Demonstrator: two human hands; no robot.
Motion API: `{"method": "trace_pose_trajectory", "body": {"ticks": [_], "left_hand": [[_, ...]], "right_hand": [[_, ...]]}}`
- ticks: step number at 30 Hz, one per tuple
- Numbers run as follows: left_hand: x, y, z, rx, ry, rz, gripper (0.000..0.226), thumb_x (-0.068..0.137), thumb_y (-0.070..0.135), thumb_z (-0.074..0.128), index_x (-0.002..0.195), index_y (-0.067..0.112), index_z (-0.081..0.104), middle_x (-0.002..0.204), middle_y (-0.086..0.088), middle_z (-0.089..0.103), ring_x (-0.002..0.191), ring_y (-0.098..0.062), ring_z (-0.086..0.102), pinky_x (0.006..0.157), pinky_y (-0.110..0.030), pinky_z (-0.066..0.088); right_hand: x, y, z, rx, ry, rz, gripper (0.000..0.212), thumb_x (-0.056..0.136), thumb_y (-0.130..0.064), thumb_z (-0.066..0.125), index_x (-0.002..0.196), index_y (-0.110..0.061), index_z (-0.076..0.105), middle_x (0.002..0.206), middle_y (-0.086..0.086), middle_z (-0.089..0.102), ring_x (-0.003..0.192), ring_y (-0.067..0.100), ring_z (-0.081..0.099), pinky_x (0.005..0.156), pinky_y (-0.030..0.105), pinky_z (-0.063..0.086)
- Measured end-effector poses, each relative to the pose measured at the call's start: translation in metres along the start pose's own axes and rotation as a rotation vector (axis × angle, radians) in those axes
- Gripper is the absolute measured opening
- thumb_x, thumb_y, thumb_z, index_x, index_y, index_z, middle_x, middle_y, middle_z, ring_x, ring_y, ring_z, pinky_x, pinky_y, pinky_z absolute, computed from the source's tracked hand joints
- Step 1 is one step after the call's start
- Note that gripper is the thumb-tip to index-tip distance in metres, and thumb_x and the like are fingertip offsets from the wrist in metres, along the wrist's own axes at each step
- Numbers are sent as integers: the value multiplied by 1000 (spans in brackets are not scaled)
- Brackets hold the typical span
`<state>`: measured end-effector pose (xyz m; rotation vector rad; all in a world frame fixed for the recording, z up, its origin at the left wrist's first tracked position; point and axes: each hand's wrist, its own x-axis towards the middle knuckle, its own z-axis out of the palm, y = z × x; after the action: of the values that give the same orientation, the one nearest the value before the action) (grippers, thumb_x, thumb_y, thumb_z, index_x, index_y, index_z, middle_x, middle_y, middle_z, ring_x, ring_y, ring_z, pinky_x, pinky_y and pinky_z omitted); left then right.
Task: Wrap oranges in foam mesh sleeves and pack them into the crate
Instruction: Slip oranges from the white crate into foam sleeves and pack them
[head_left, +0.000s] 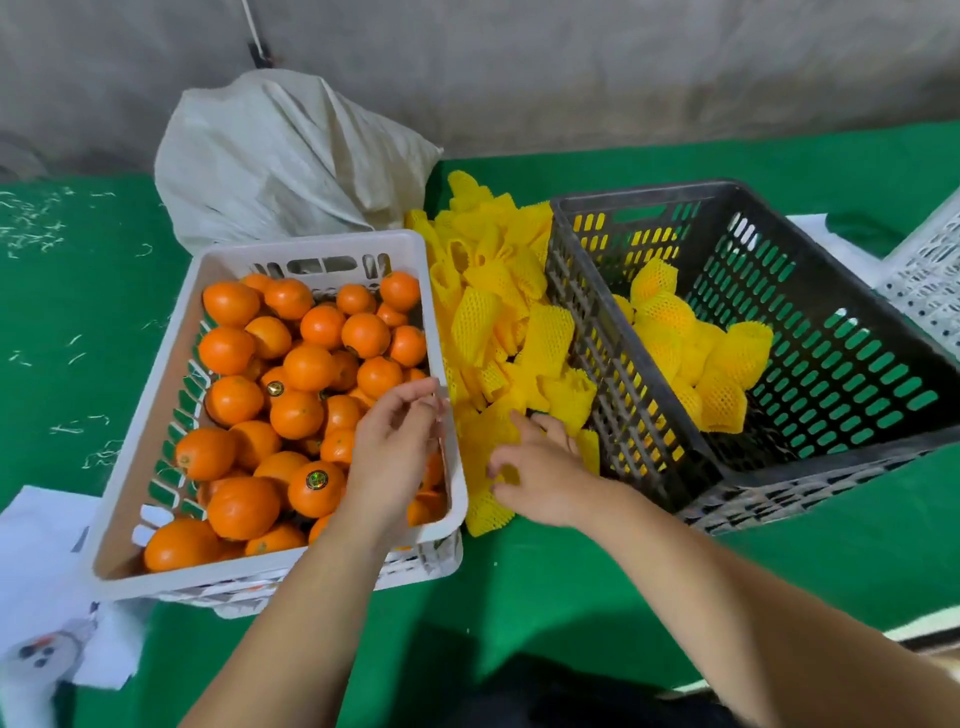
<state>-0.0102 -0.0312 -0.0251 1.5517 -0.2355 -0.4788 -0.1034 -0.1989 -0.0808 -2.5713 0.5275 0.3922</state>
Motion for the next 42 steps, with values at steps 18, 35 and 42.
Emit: {"method": "trace_pose_trajectory", "body": {"ticks": [18, 35, 42], "left_hand": [[34, -38, -64, 1878, -502, -215, 66, 103, 53, 51, 162, 35, 26, 162, -5, 32, 150, -33, 27, 120, -52, 17], [-10, 30, -67, 751, 66, 234, 76, 86, 58, 77, 151, 35, 44, 139, 3, 42, 126, -4, 51, 94, -26, 48], [-42, 10, -5, -385, -350, -173, 54, 87, 52, 71, 132, 22, 64, 100, -2, 72, 83, -20, 63, 76, -32, 51]], "right_hand": [[-20, -27, 22, 668, 345, 18, 47, 94, -5, 56, 125, -41, 52, 131, -3, 54, 99, 8, 55, 81, 23, 45], [-59, -38, -20, 949, 323, -58, 62, 91, 1, 53, 135, -43, 51, 116, -5, 55, 44, 1, 43, 43, 14, 35], [-62, -58, -38, 874, 523, -126, 36, 104, -14, 50, 135, -32, 57, 116, -18, 61, 104, -3, 59, 91, 25, 48]]}}
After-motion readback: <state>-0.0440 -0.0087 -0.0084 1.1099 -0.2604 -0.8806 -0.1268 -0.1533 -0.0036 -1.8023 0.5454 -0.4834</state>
